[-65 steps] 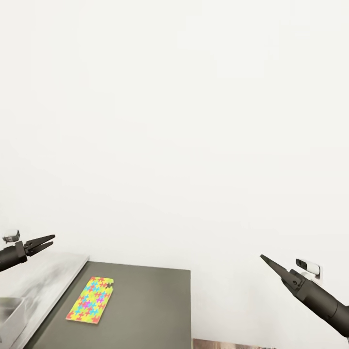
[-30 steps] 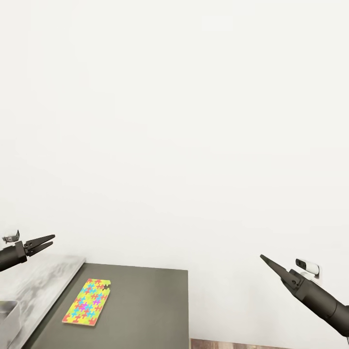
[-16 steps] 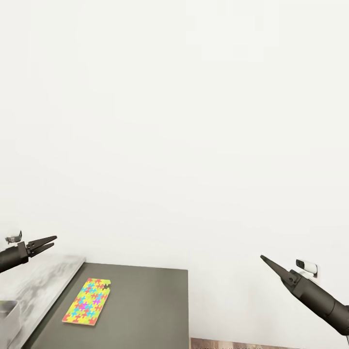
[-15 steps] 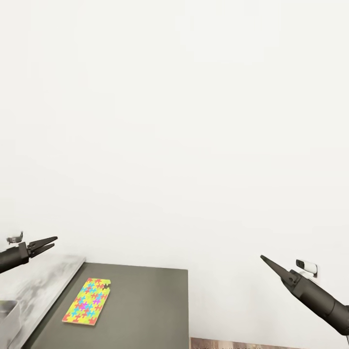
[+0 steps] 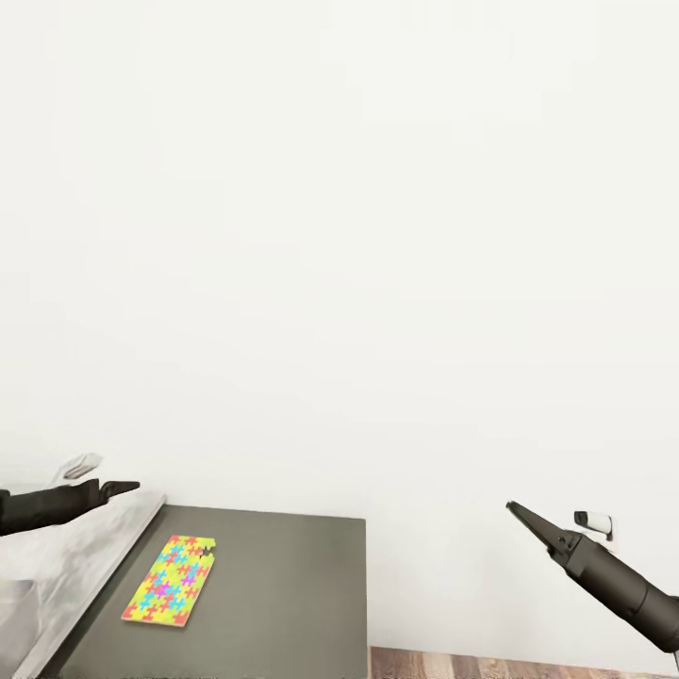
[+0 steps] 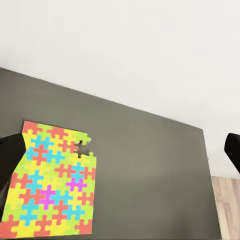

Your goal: Put all the toys in the child's room - the three board games (two on the bed and one on the table), the two jigsaw puzzles on the table, and the tennis ball on the table - inside the toy box on the table in the child's room.

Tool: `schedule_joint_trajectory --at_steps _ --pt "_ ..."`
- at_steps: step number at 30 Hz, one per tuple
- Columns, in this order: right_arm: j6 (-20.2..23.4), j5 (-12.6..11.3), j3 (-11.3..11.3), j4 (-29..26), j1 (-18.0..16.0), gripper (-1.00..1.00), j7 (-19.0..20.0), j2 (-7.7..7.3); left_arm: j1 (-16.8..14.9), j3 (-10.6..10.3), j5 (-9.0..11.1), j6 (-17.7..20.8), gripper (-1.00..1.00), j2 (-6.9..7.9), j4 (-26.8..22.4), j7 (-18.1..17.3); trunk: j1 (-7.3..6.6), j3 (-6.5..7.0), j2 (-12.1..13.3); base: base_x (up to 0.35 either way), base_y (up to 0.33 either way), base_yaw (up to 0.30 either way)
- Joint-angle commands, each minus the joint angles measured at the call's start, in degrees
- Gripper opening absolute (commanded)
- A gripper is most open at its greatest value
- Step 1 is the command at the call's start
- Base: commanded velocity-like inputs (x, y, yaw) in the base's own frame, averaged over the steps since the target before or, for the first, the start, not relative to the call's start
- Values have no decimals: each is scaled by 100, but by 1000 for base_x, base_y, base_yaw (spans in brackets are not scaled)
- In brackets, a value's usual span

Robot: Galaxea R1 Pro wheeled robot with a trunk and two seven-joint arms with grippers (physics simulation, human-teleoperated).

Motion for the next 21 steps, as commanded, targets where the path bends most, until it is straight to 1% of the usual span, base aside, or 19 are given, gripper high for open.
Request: schedule_joint_trajectory --at_steps 1,2,3,7,11,12,14,15,18,21 --pt "63 -16 -2 3 -2 100 2 -6 -38 1 11 61 100 -28 3 160 2 -12 -5 0 0 0" --pt "87 -13 -2 4 -3 100 -1 -12 -69 -3 0 79 100 -55 3 314 2 -22 -5 0 0 0" --pt "126 -6 1 -1 -3 100 -5 -25 -119 -11 -19 105 100 -116 3 616 2 -31 -5 0 0 0" --pt "183 7 16 -10 -4 100 -25 -45 -221 -69 -38 133 100 -280 4 1218 2 -69 -5 0 0 0" --pt "269 43 28 -4 1 100 -87 -61 -324 -207 -44 144 100 -477 12 1823 2 -106 -5 0 0 0" --pt "377 129 30 -9 4 100 -138 -68 -371 -295 -43 145 100 -561 15 2126 2 -116 -5 0 0 0" --pt "497 230 31 -15 6 100 -172 -72 -407 -364 -40 144 100 -614 18 2357 2 -134 -5 0 0 0" --pt "612 334 32 -25 5 100 -191 -74 -436 -413 -39 144 100 -650 19 2527 2 -144 -5 0 0 0" --pt "734 461 33 -46 3 100 -207 -72 -485 -455 -36 148 100 -683 24 2683 2 -172 -5 0 0 0" --pt "799 531 33 -61 0 100 -215 -71 -540 -477 -33 164 100 -700 33 2769 2 -200 -5 0 0 0"
